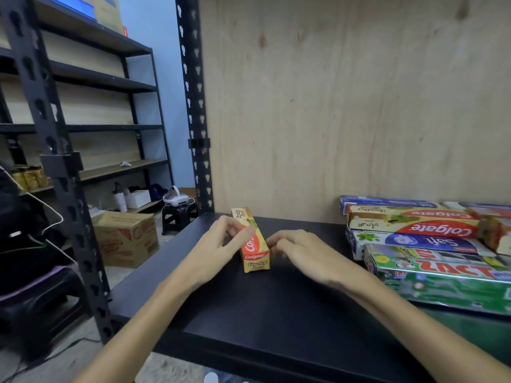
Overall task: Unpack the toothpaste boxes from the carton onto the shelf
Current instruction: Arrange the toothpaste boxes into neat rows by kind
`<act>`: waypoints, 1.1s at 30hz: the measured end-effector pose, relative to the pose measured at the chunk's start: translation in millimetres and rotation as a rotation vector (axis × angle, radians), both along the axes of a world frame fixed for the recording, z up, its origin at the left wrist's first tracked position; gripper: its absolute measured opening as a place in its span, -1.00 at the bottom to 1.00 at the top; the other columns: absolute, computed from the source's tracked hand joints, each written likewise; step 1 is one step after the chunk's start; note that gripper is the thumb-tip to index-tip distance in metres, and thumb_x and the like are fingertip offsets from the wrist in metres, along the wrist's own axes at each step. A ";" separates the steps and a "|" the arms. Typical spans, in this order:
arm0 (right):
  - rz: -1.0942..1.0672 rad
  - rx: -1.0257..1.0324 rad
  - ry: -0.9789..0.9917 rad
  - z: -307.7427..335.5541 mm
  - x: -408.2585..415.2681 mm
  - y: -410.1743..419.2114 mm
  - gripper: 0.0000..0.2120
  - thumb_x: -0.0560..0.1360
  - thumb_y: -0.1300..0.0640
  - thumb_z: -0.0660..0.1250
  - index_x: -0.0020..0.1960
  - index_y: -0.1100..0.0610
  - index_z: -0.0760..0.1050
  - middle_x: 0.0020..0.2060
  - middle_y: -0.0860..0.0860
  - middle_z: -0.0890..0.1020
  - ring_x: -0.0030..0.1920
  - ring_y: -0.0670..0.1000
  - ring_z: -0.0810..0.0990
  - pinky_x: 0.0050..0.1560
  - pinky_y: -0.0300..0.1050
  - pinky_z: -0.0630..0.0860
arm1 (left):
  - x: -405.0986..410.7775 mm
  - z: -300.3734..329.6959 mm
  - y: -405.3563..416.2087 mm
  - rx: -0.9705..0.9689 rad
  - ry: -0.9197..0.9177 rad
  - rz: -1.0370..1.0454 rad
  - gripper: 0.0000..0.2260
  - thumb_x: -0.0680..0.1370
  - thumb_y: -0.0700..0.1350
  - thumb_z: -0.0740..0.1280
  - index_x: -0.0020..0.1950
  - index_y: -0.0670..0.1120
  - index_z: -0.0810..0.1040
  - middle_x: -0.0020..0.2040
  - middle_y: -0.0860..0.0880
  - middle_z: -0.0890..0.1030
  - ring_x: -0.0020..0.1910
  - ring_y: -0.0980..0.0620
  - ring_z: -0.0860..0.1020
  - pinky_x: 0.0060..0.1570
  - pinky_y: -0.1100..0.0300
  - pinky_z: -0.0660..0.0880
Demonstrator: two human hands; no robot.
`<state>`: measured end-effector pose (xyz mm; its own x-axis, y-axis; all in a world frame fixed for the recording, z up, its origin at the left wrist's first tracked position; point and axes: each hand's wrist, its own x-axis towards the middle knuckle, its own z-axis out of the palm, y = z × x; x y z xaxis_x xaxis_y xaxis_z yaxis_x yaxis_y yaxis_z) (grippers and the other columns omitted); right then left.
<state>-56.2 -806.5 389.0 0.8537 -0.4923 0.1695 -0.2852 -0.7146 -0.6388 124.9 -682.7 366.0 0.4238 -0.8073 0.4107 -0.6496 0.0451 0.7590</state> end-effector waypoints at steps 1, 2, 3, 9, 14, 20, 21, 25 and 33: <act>0.035 0.035 -0.001 -3.1 -0.6 -0.3 -0.69 0.58 0.13 0.14 0.19 -0.05 0.59 0.01 -0.15 0.67 0.06 -0.19 0.59 0.18 -0.15 0.50 | 0.3 -1.0 2.6 0.031 0.002 0.000 -0.48 0.39 0.43 0.37 0.16 0.11 0.48 0.11 0.06 0.57 0.09 0.17 0.58 0.13 0.17 0.52; 0.060 0.057 -0.011 -5.9 -0.7 -1.6 -0.66 0.55 0.21 0.16 0.20 -0.06 0.57 -0.01 -0.15 0.68 0.03 -0.20 0.60 0.15 -0.18 0.50 | -0.1 -2.0 4.0 0.060 -0.002 -0.011 -0.43 0.33 0.42 0.44 0.19 0.15 0.44 0.14 0.07 0.52 0.11 0.20 0.57 0.12 0.19 0.53; 0.083 0.066 -0.028 -8.2 -0.8 -3.2 -0.62 0.51 0.25 0.17 0.21 -0.05 0.56 -0.03 -0.14 0.68 0.01 -0.19 0.60 0.14 -0.19 0.51 | -1.4 -2.9 5.7 0.082 -0.014 -0.026 -0.37 0.29 0.38 0.52 0.23 0.17 0.40 0.18 0.10 0.49 0.14 0.22 0.56 0.11 0.22 0.54; 0.222 0.061 -0.046 -16.1 -3.1 -11.7 -0.42 0.38 0.43 0.10 0.26 0.00 0.54 0.03 -0.07 0.67 -0.06 -0.15 0.55 0.08 -0.27 0.50 | -1.4 -2.7 10.4 0.089 -0.074 -0.072 -0.33 0.38 0.01 0.60 0.32 0.10 0.27 0.24 0.08 0.45 0.15 0.23 0.55 0.10 0.23 0.58; -0.043 -0.061 -0.158 -24.4 6.9 -17.9 -0.71 0.58 0.16 0.28 0.25 -0.10 0.42 0.19 -0.05 0.43 0.02 -0.13 0.53 0.24 -0.17 0.48 | 4.8 1.7 13.9 0.158 -0.026 -0.110 -0.41 0.46 -0.15 0.49 0.32 0.13 0.23 0.24 0.10 0.53 0.09 0.15 0.61 0.04 0.22 0.58; -0.341 -0.076 -0.118 -35.0 27.1 -28.5 -0.26 0.53 -0.15 0.39 0.53 0.11 0.11 0.40 0.12 0.22 0.45 0.12 0.29 0.43 0.03 0.35 | 28.6 2.7 12.8 0.103 -0.026 0.075 -0.57 0.47 -0.06 0.55 0.25 0.07 0.45 0.12 0.11 0.60 0.01 0.29 0.59 -0.08 0.43 0.48; -0.378 -0.045 -0.149 -34.8 30.1 -34.0 -0.32 0.53 -0.14 0.39 0.48 0.12 0.19 0.38 0.13 0.31 0.42 0.13 0.35 0.39 0.03 0.38 | 37.1 2.6 12.2 0.091 0.010 0.102 -0.60 0.47 -0.05 0.55 0.24 0.05 0.49 0.10 0.10 0.63 0.02 0.25 0.60 -0.04 0.40 0.50; -0.510 -0.016 -0.224 -31.8 40.4 -54.4 -0.56 0.50 -0.16 0.42 0.24 0.08 0.47 0.19 0.07 0.61 0.21 0.11 0.58 0.19 0.02 0.53 | 66.3 -1.8 2.9 0.105 0.089 0.156 -0.69 0.55 -0.09 0.47 0.27 -0.02 0.54 0.09 0.03 0.66 0.09 0.11 0.62 0.18 0.20 0.54; -0.524 -0.025 -0.245 -27.4 73.8 -66.8 -0.50 0.38 -0.22 0.53 0.13 0.06 0.48 0.04 -0.02 0.66 0.07 0.06 0.65 -0.12 -0.08 0.49 | 112.5 -5.2 -48.0 0.111 -0.078 0.386 -0.73 0.58 -0.17 0.42 0.28 -0.11 0.59 0.11 -0.02 0.69 0.11 0.06 0.64 0.23 0.17 0.51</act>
